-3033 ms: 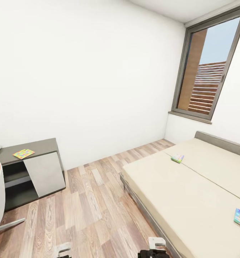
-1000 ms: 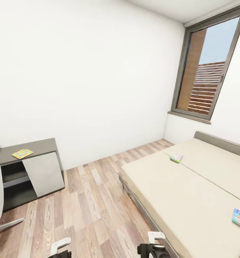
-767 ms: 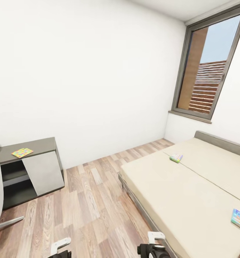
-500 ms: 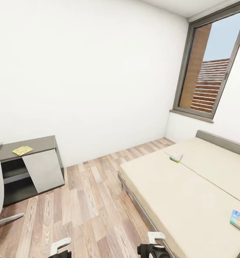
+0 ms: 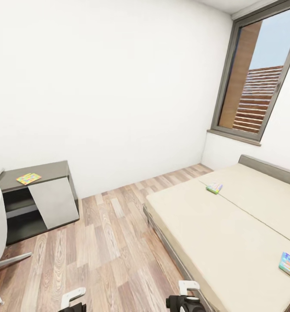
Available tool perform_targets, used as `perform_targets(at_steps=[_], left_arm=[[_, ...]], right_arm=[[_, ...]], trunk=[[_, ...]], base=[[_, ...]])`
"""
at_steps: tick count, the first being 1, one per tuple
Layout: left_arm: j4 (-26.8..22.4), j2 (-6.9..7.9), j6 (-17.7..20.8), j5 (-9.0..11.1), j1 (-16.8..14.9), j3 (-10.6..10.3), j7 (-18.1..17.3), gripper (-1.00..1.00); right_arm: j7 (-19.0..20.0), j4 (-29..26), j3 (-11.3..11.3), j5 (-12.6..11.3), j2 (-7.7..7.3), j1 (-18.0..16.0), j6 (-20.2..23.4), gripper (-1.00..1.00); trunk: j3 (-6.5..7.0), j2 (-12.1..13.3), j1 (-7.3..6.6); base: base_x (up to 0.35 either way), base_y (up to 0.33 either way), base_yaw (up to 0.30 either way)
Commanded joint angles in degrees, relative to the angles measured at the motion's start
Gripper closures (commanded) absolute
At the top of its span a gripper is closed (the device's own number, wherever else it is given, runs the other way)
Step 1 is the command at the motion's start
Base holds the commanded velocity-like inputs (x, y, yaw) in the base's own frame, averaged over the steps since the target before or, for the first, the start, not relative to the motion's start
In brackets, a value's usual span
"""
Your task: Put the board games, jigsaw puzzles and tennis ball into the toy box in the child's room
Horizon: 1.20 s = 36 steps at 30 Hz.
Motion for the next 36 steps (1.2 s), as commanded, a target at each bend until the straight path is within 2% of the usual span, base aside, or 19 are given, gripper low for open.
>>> perform_targets(at_steps=[1,21,28,36], left_arm=[[-0.13,0.00,0.33,0.61,-0.02,-0.11,0.19,-1.00],[-0.13,0.00,0.33,0.58,-0.02,-0.11,0.19,-1.00],[-0.13,0.00,0.33,0.57,-0.02,-0.12,0.20,-1.00],[-0.13,0.00,0.33,0.57,-0.02,-0.12,0.21,-1.00]], right_arm=[[-0.22,-0.11,0.05,-0.03,0.01,-0.03,0.33,-1.00],[-0.19,-0.11,0.13,0.03,0.01,-0.03,0.37,-1.00],[-0.23,-0.11,0.13,0.03,0.01,-0.03,0.43,-1.00],[-0.15,-0.11,0.13,0.03,0.01,-0.03,0.39,-1.00]], trunk=[[-0.23,-0.14,0.03],[-2.08,-0.14,0.03],[-2.64,-0.14,0.03],[-3.24,-0.14,0.03]], base=[[0.000,0.000,0.001],[0.000,-0.011,0.007],[0.000,-0.197,0.153],[0.000,-0.044,0.189]])
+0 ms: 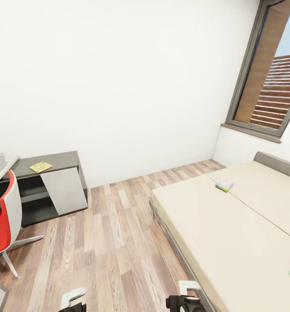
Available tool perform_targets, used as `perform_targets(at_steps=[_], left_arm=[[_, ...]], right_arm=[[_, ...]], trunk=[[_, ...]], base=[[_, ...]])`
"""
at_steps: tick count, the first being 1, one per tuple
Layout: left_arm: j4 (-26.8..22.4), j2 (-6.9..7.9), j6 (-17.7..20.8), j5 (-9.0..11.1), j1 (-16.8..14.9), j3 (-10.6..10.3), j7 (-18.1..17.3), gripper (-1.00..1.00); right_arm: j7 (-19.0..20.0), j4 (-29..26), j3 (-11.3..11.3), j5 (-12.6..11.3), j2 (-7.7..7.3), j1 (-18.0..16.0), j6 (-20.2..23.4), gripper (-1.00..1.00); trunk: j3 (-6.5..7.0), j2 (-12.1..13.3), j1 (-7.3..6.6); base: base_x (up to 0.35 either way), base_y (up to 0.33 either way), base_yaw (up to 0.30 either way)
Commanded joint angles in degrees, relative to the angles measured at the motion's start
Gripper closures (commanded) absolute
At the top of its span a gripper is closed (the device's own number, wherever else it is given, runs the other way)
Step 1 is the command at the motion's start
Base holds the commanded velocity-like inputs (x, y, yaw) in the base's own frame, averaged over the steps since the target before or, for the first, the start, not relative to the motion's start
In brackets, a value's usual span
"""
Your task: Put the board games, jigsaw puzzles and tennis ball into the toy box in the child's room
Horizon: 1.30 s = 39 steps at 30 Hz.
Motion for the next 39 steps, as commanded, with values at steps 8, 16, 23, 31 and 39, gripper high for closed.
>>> perform_targets(at_steps=[8,16,23,31,39], left_arm=[[-0.11,0.00,0.32,0.59,-0.03,-0.14,0.20,-1.00],[-0.11,-0.08,0.32,0.59,-0.03,-0.13,0.20,-1.00],[-0.11,-0.12,0.32,0.59,-0.03,-0.16,0.19,-1.00],[-0.11,-0.10,0.32,0.59,-0.03,-0.15,0.18,-1.00],[-0.11,-0.12,0.32,0.59,-0.03,-0.14,0.18,-1.00]], right_arm=[[-0.16,-0.12,0.06,-0.03,0.01,-0.02,0.35,-1.00],[-0.18,-0.12,0.06,-0.03,0.01,-0.03,0.34,-1.00],[-0.21,-0.12,0.06,-0.03,0.01,-0.02,0.35,-1.00],[-0.14,-0.12,0.06,-0.03,0.01,-0.02,0.35,-1.00],[-0.16,-0.12,0.06,-0.03,0.01,-0.02,0.35,-1.00]], trunk=[[-0.61,-0.13,0.03],[-0.70,-0.13,0.03],[-0.70,-0.13,0.03],[-0.70,-0.13,0.03],[-0.70,-0.13,0.03]], base=[[-0.001,-0.004,0.163],[-0.079,0.000,0.030],[-0.037,-0.002,0.003],[-0.034,-0.025,0.000],[-0.003,-0.083,0.000]])
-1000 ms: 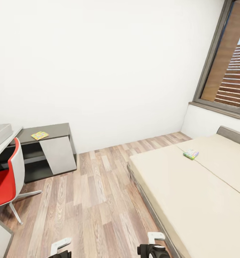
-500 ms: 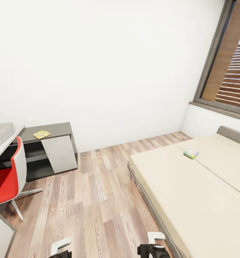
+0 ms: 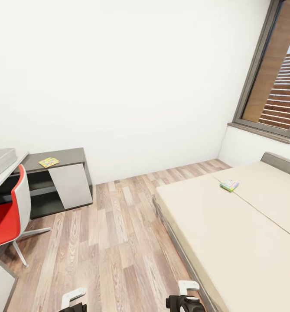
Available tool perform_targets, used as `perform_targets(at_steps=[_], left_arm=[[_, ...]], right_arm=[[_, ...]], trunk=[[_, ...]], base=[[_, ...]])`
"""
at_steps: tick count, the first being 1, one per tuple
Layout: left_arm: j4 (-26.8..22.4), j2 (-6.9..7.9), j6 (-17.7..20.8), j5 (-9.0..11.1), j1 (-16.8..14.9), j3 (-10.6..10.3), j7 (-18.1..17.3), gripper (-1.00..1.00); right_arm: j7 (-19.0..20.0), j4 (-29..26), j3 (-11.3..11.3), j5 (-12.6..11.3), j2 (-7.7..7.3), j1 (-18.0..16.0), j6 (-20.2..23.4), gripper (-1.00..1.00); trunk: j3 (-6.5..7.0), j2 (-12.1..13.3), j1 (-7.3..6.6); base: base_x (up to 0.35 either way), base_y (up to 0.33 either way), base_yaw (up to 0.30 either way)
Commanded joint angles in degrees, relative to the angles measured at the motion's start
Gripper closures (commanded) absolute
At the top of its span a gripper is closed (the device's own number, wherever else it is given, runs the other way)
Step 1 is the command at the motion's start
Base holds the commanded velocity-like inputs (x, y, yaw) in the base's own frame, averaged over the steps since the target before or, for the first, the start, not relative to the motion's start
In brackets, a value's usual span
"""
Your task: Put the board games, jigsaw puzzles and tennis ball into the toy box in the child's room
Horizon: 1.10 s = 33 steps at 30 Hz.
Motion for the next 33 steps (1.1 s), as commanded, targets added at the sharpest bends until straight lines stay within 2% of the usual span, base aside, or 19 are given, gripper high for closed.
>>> perform_targets(at_steps=[1,14,33], left_arm=[[-0.14,-0.01,0.34,0.60,-0.01,-0.11,0.21,-1.00],[-0.14,0.03,0.34,0.62,-0.01,-0.09,0.22,-1.00],[-0.14,0.03,0.34,0.63,-0.01,-0.08,0.21,-1.00]], right_arm=[[-0.22,-0.10,0.05,-0.02,0.01,-0.03,0.34,-1.00],[-0.26,-0.10,0.05,-0.02,0.01,-0.03,0.34,-1.00],[-0.18,-0.10,0.05,-0.02,0.01,-0.03,0.34,-1.00]], trunk=[[-0.12,-0.12,0.03],[-0.12,-0.12,0.03],[-0.12,-0.12,0.03]], base=[[0.000,-0.231,0.000],[0.000,-0.066,0.168],[-0.036,-0.001,0.030]])
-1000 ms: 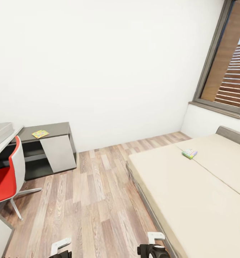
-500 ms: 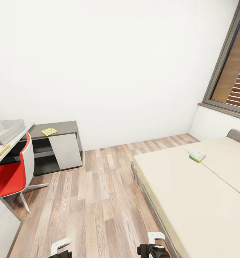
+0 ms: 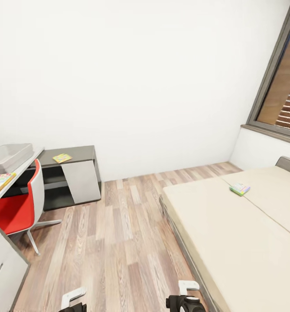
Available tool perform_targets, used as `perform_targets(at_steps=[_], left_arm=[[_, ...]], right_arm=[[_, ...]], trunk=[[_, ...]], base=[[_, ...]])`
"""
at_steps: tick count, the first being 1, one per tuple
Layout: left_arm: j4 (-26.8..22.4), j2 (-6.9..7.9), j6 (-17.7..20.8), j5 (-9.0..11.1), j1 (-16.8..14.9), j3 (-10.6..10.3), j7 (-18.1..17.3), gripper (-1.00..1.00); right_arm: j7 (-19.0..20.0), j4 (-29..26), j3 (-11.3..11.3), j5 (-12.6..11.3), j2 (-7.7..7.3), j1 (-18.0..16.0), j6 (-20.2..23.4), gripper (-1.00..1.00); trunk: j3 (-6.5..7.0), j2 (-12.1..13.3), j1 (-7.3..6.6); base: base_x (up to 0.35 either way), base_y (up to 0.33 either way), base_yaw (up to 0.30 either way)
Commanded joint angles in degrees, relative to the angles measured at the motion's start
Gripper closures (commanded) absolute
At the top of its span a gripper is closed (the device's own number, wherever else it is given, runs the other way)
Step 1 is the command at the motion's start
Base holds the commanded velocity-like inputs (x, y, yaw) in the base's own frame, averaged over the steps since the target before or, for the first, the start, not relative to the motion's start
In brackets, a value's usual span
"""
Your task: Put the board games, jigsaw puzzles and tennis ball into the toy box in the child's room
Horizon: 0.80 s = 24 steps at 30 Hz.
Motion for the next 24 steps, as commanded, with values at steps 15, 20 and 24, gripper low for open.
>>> perform_targets(at_steps=[15,20,24], left_arm=[[-0.11,-0.04,0.32,0.56,-0.03,-0.14,0.20,-1.00],[-0.11,-0.08,0.32,0.56,-0.03,-0.11,0.20,-1.00],[-0.11,-0.09,0.32,0.57,-0.03,-0.12,0.21,-1.00]], right_arm=[[-0.24,-0.12,0.06,-0.03,0.01,-0.02,0.36,-1.00],[-0.22,-0.12,0.06,-0.03,0.01,-0.02,0.36,-1.00],[-0.22,-0.12,0.06,-0.03,0.01,-0.02,0.36,-1.00]], trunk=[[-0.13,-0.12,0.03],[-0.13,-0.12,0.03],[-0.13,-0.12,0.03]], base=[[-0.004,-0.001,0.263],[0.000,-0.044,0.279],[0.000,-0.021,0.279]])
